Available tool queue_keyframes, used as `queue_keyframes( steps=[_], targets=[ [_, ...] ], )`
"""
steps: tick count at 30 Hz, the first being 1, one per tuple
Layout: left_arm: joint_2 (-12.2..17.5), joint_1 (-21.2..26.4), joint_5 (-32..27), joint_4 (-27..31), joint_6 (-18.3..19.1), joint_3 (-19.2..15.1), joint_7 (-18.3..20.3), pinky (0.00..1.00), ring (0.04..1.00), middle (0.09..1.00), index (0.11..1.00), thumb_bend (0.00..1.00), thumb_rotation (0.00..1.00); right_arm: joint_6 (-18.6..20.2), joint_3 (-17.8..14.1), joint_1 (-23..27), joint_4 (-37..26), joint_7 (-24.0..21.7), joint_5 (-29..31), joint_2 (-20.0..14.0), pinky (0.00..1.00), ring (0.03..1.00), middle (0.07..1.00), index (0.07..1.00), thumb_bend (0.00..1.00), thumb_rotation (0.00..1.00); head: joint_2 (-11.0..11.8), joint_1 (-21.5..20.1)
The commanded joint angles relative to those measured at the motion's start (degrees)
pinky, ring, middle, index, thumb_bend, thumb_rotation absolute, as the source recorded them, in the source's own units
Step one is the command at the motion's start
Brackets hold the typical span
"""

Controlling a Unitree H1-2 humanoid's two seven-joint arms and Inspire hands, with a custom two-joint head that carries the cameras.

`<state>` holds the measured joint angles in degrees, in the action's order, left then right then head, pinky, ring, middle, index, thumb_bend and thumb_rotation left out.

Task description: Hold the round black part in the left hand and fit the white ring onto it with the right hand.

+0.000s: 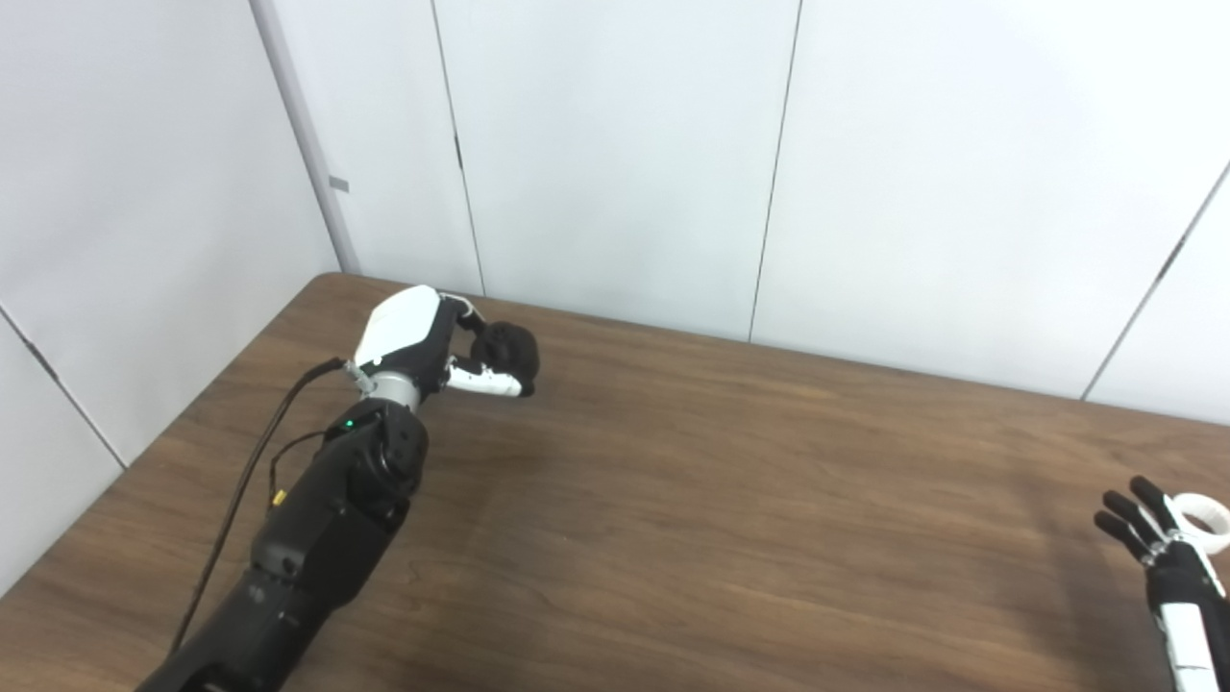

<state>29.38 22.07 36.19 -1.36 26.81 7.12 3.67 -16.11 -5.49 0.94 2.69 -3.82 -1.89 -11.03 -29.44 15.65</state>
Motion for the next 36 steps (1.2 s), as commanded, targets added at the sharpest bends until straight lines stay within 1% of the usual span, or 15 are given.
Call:
queue_keyframes(
  steps=[1,4,7,9,11,14,18,24,27,29,32,36],
  targets=[
    [-0.77,0.63,2.73,5.01,0.1,-1.36,2.15,1.0,0.887,0.74,0.482,0.52,0.05,0.01,1.6,-5.44,4.9,0.76,-0.26,2.85,0.96,0.871,0.889,0.932,0.56,1.0,-0.15,-0.29],
    [-3.23,-1.25,4.56,10.79,0.1,-2.53,5.94,1.0,0.897,0.743,0.483,0.52,0.05,0.46,1.71,-5.49,4.64,1.22,-1.3,3.07,0.95,0.866,0.886,0.93,0.58,1.0,-0.41,-0.86],
    [-4.95,-2.7,6.29,15.36,0.11,-2.67,9.58,1.0,0.892,0.745,0.483,0.52,0.05,0.12,1.73,-5.45,4.71,1.21,-1.51,3.31,0.97,0.866,0.885,0.93,0.58,1.0,-0.68,-1.57],
    [-5.61,-3.59,6.38,17.95,0.09,-2.2,12.11,1.0,0.896,0.754,0.484,0.52,0.05,0.04,1.83,-5.43,4.63,1.36,-1.89,3.49,0.95,0.862,0.882,0.927,0.57,1.0,-0.84,-1.95],
    [-5.64,-4.68,6.43,20.32,-0.41,-0.51,13.26,1.0,0.89,0.751,0.483,0.52,0.05,-0.09,2.13,-5.39,4.55,1.47,-2.55,3.52,0.95,0.864,0.885,0.931,0.57,1.0,-1.1,-2.71],
    [-5.93,-5.96,6.45,22.41,-1.43,1.1,14.14,1.0,0.88,0.751,0.482,0.52,0.05,0.24,2.36,-5.3,4.27,1.97,-3.22,3.95,0.94,0.865,0.887,0.934,0.56,1.0,-1.44,-3.66],
    [-6.77,-8.83,7.33,24.42,-3.99,4.08,13.75,1.0,0.889,0.762,0.482,0.52,0.05,0.94,2.89,-5.36,3.39,2.51,-4.46,4.51,0.92,0.863,0.89,0.935,0.55,1.0,-1.99,-5.27],
    [-8.52,-12.57,7.58,26.08,-8.72,7.32,12.67,1.0,0.927,0.797,0.481,0.52,0.05,2.68,3.83,-5.52,1.52,3.36,-6.37,5.34,0.91,0.866,0.89,0.939,0.54,1.0,-3.18,-8.32],
    [-8.98,-13.62,8.53,26.72,-10.35,8.43,13.13,1.0,0.937,0.8,0.482,0.52,0.05,3.51,4.06,-5.49,0.82,3.74,-7.16,6.06,0.92,0.867,0.89,0.94,0.53,1.0,-3.8,-9.76],
    [-9.75,-14.5,9.51,26.8,-11.52,9.69,13.35,1.0,0.935,0.8,0.482,0.52,0.05,4.5,4.31,-5.44,0.05,4.52,-8.98,6.65,0.91,0.861,0.886,0.939,0.51,1.0,-4.4,-10.99],
    [-10.63,-15.39,10.19,26.67,-12.49,10.51,13.56,1.0,0.93,0.797,0.482,0.52,0.05,5.96,4.71,-5.47,-1.08,5.23,-10.6,7.25,0.89,0.852,0.88,0.934,0.5,1.0,-5.13,-12.23],
    [-12.2,-16.76,11.72,26.64,-12.86,11.71,14.21,1.0,0.924,0.794,0.482,0.52,0.05,7.81,5.25,-5.64,-2.8,5.3,-10.75,7.91,0.9,0.865,0.892,0.942,0.49,1.0,-6.23,-13.58]
  ],
)
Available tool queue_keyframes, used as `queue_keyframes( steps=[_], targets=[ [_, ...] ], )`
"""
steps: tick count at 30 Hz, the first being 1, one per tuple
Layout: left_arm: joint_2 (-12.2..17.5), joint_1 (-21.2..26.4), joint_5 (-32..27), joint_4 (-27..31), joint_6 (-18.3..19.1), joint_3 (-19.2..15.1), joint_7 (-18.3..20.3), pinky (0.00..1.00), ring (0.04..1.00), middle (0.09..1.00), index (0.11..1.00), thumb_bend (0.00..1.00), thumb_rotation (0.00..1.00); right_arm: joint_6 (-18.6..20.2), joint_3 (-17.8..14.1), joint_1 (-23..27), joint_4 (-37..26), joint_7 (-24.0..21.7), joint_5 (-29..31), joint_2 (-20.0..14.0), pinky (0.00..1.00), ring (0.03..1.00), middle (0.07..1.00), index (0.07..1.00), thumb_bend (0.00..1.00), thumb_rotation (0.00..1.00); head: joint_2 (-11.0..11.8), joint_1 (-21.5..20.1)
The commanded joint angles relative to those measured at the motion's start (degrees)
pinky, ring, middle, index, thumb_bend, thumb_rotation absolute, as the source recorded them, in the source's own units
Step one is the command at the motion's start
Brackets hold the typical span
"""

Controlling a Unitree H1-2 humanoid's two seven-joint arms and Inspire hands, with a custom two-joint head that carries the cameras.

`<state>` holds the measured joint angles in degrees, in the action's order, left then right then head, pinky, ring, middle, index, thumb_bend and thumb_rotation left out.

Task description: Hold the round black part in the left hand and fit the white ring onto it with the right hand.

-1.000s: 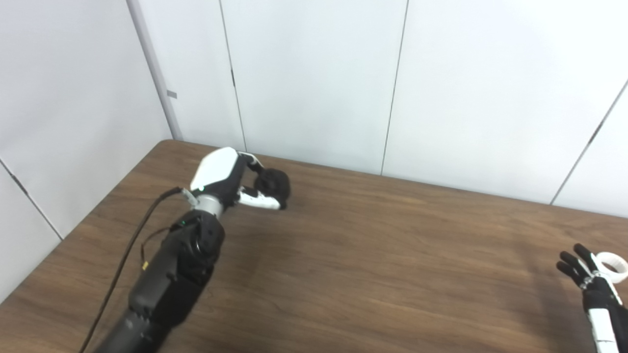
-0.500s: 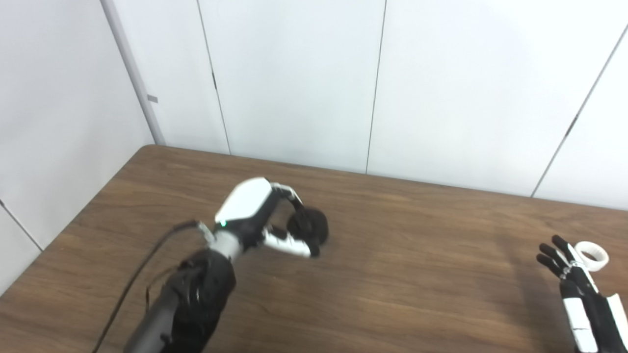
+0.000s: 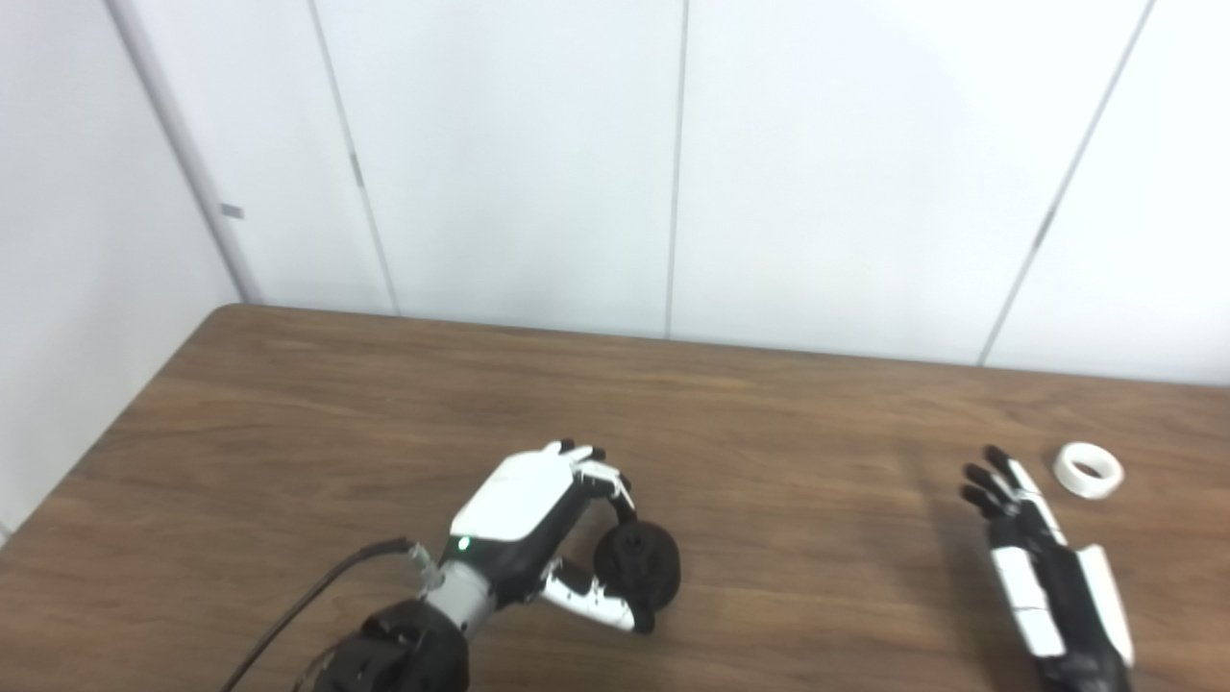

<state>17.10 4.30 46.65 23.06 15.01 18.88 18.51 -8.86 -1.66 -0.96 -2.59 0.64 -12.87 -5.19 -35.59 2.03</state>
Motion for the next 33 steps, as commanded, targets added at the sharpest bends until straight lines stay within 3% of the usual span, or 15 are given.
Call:
queue_keyframes(
  steps=[1,11,24,33],
  targets=[
    [-0.27,0.69,1.68,2.08,-1.38,0.23,-0.72,1.0,0.924,0.794,0.482,0.52,0.05,0.98,1.5,-3.78,2.08,0.85,0.16,2.24,0.9,0.868,0.894,0.944,0.49,1.0,-0.26,-0.16],
    [-1.57,-2.07,4.48,1.76,-3.35,1.84,-0.52,1.0,0.923,0.79,0.482,0.52,0.05,2.76,2.46,-3.93,-0.93,1.03,-0.95,3.1,0.89,0.868,0.894,0.946,0.45,1.0,-3.41,-3.19],
    [-3.18,-5.85,7.57,-0.39,-4.79,3.29,-1.21,1.0,0.926,0.79,0.482,0.52,0.05,5.36,2.9,-4.05,-3.86,1.02,-1.67,3.1,0.88,0.864,0.891,0.938,0.49,1.0,-6.47,-3.96],
    [-3.62,-8.72,8.43,-2.83,-6.92,4.13,-4.41,1.0,0.918,0.786,0.482,0.52,0.05,7.19,2.92,-4.79,-6.47,0.71,-1.12,2.66,0.89,0.866,0.896,0.936,0.49,1.0,-8.03,-4.22]
  ],
)
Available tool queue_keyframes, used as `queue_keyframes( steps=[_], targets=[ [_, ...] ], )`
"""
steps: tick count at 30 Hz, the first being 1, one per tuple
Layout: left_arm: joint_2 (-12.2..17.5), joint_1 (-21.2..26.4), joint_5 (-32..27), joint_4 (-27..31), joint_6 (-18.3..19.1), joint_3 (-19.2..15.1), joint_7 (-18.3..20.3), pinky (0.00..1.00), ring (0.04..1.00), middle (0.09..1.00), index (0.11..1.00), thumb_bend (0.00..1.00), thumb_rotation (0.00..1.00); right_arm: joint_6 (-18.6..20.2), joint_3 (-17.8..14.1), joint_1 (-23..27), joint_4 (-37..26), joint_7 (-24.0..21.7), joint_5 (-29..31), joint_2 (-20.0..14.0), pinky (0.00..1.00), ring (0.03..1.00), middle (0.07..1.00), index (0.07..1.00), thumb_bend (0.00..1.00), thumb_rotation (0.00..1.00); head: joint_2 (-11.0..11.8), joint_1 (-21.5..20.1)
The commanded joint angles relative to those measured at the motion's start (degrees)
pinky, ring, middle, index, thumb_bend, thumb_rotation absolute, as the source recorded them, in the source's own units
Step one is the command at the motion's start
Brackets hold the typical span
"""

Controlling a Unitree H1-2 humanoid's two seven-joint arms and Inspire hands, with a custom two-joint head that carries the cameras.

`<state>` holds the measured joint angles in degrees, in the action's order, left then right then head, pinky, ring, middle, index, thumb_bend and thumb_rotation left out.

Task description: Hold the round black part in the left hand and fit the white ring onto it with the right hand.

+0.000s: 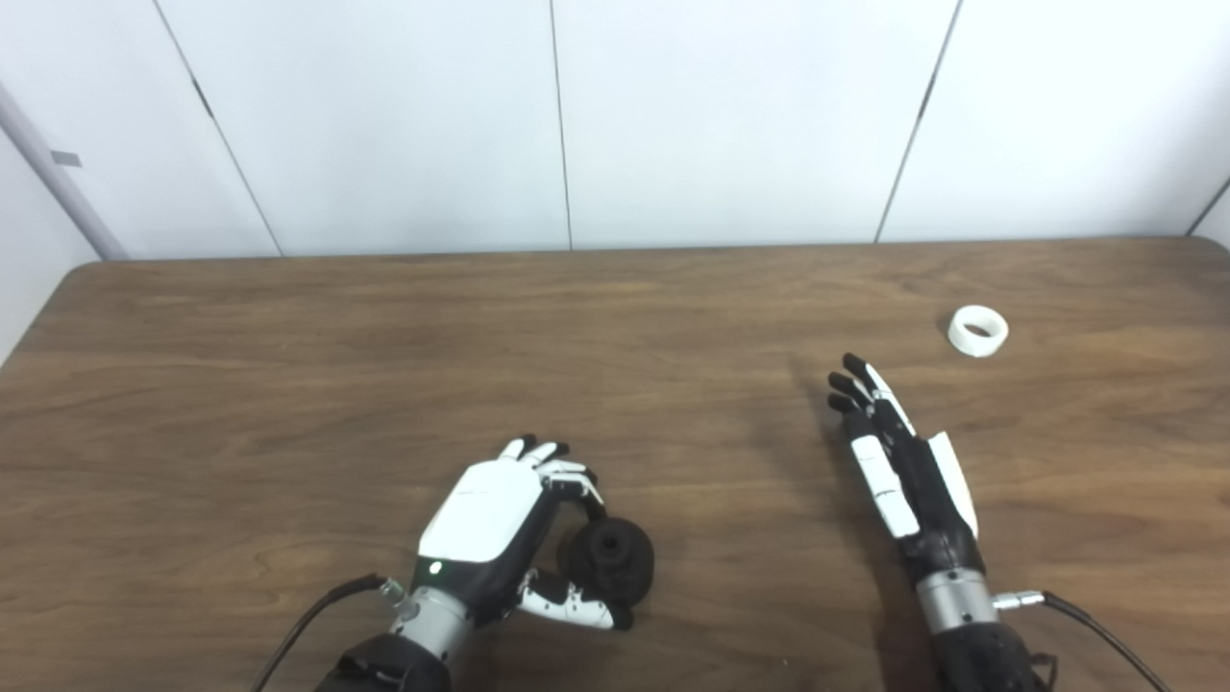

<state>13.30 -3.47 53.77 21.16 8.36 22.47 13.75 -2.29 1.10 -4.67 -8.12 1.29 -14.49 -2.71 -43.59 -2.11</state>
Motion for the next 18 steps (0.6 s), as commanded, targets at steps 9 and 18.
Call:
queue_keyframes(
  steps=[9,18],
  targets=[
    [-0.73,-2.33,2.71,-0.31,1.16,0.51,1.61,1.0,0.931,0.794,0.482,0.52,0.05,2.34,-0.35,-1.2,-2.58,-0.37,1.25,-0.84,0.89,0.873,0.887,0.921,0.46,1.0,-1.0,-0.19],
    [-0.78,-2.42,3.08,-0.11,1.19,0.54,1.89,1.0,0.931,0.794,0.483,0.52,0.05,7.68,-1.54,0.75,-6.82,0.4,-1.52,-2.36,0.89,0.9,0.886,0.911,0.53,0.77,-0.91,-0.61]
  ],
)
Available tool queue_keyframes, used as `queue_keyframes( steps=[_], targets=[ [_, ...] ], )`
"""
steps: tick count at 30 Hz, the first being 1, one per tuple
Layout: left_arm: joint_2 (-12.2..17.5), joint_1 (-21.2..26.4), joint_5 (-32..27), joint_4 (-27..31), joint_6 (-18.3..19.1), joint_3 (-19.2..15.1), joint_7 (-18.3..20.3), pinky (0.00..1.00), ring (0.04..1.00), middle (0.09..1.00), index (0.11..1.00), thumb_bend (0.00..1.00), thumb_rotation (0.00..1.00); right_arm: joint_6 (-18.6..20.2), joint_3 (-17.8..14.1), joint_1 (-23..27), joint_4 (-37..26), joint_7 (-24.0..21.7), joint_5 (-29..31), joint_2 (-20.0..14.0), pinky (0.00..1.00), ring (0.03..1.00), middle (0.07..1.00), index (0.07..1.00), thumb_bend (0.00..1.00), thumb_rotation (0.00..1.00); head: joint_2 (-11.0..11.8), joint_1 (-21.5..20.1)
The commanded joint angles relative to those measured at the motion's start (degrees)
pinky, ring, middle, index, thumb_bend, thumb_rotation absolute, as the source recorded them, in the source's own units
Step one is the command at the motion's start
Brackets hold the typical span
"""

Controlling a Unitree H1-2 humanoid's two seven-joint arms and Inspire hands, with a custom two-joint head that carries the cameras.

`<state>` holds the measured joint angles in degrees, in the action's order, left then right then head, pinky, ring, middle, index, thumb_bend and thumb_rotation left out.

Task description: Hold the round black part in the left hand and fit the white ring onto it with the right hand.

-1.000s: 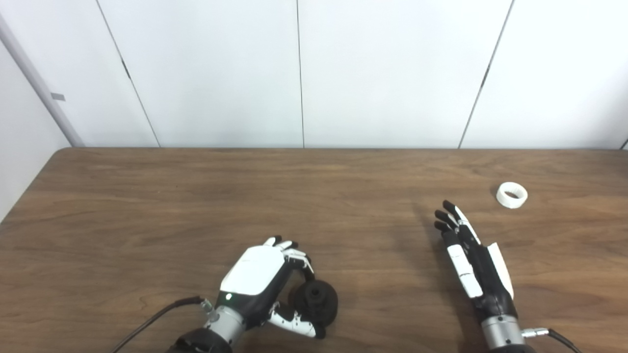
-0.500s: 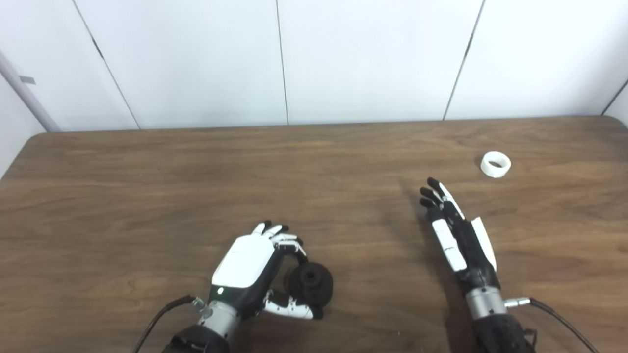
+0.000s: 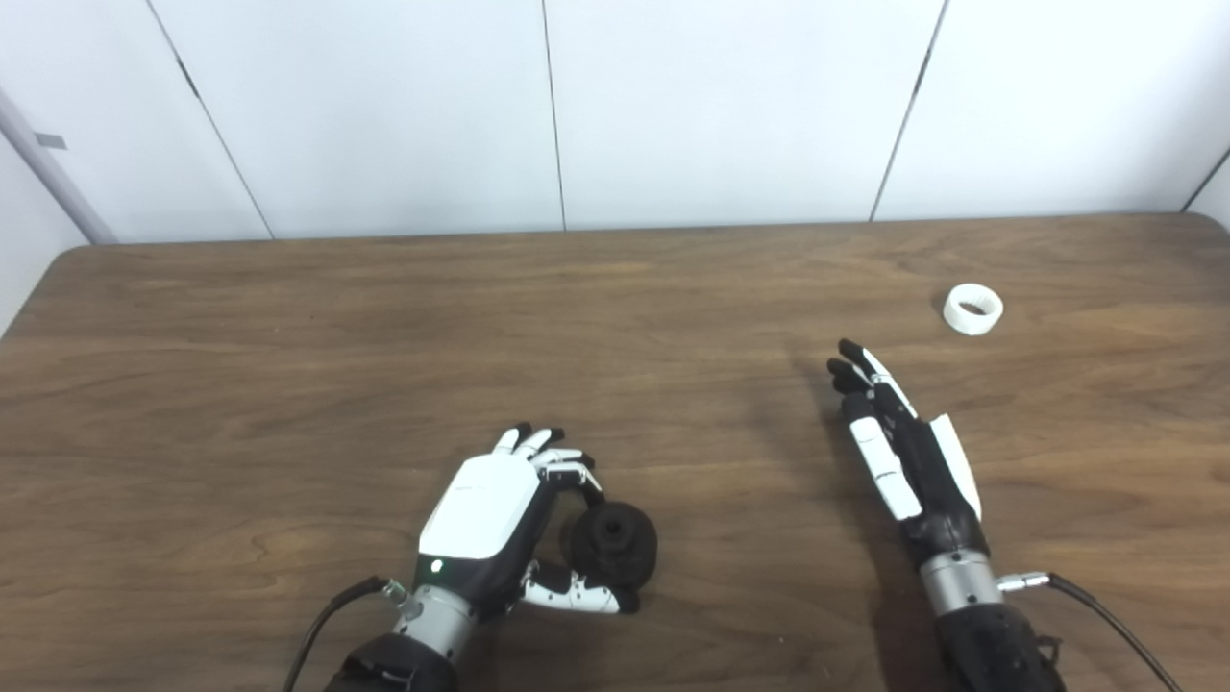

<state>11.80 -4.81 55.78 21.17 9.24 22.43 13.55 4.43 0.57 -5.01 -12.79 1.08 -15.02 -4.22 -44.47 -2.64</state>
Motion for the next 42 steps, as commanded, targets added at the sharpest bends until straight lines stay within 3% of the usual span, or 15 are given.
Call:
queue_keyframes(
  steps=[1,3,7,11,15,19,25,29,31,37,42],
  targets=[
    [0.74,-1.11,0.89,-0.17,0.26,0.49,2.02,1.0,0.929,0.793,0.483,0.52,0.05,2.01,-1.18,1.52,-2.97,0.58,-1.93,-1.4,0.88,0.898,0.886,0.91,0.53,0.72,-0.02,-1.05],
    [0.77,-1.14,0.67,-0.23,0.3,0.34,2.02,1.0,0.93,0.795,0.482,0.52,0.05,3.97,-1.53,2.36,-4.21,0.45,-3.77,-2.59,0.83,0.874,0.881,0.889,0.56,0.59,0.01,-1.67],
    [0.9,-1.16,0.82,-0.16,0.62,-0.07,2.22,1.0,0.929,0.794,0.482,0.52,0.05,8.52,-2.62,4.91,-5.76,0.02,-7.33,-5.56,0.78,0.844,0.867,0.865,0.62,0.45,0.17,-4.39],
    [1.71,-0.99,0.33,-0.57,-0.19,-0.67,1.73,1.0,0.92,0.791,0.482,0.52,0.05,17.06,-2.34,8.15,-7.67,-1.48,-11.73,-7.48,0.7,0.794,0.847,0.859,0.68,0.41,0.58,-8.24],
    [2.32,-0.81,-1.05,-1.26,-1.25,-1.64,1.04,1.0,0.911,0.786,0.482,0.52,0.05,22.24,-2.18,11.87,-8.53,-4.23,-16.71,-8.62,0.73,0.814,0.851,0.854,0.7,0.41,1.23,-12.51],
    [3.3,-0.7,-2.07,-2.33,-3.42,-2.44,-0.67,1.0,0.893,0.775,0.481,0.52,0.05,22.48,-4.63,15.24,-8.15,-9.13,-22.94,-7.69,0.81,0.863,0.872,0.836,0.69,0.38,1.91,-16.26],
    [4.41,-0.69,-2.57,-3.11,-5.23,-3.4,-1.67,1.0,0.887,0.763,0.481,0.52,0.05,22.47,-7.92,19.45,-6.61,-13.43,-27.55,-8.58,0.85,0.901,0.9,0.81,0.7,0.35,2.45,-19.69],
    [4.83,-0.73,-3.35,-3.47,-6.11,-4.17,-2.14,1.0,0.882,0.76,0.481,0.52,0.05,22.33,-8.56,21.71,-4.05,-12.75,-27.1,-11.27,0.82,0.921,0.931,0.799,0.7,0.29,2.74,-21.44],
    [5.01,-0.64,-3.38,-3.54,-6.25,-4.41,-1.92,1.0,0.882,0.761,0.481,0.52,0.05,21.77,-8.45,22.66,-2.15,-11.37,-26.52,-12.96,0.85,0.928,0.924,0.794,0.7,0.24,2.75,-21.78],
    [4.94,-0.77,-3.91,-3.13,-5.74,-5.03,-0.71,1.0,0.882,0.765,0.482,0.52,0.05,22.41,-6.98,25.66,3.48,-10.99,-29.95,-17.43,0.98,0.96,0.951,0.79,0.71,0.29,2.75,-21.84],
    [5.24,-0.9,-4.15,-3.38,-6.28,-5.36,-1.04,1.0,0.876,0.761,0.481,0.52,0.05,22.21,-5.75,28.08,8.74,-9.7,-29.59,-20.18,1.0,0.97,0.954,0.784,0.72,0.28,2.92,-22.48]
  ],
)
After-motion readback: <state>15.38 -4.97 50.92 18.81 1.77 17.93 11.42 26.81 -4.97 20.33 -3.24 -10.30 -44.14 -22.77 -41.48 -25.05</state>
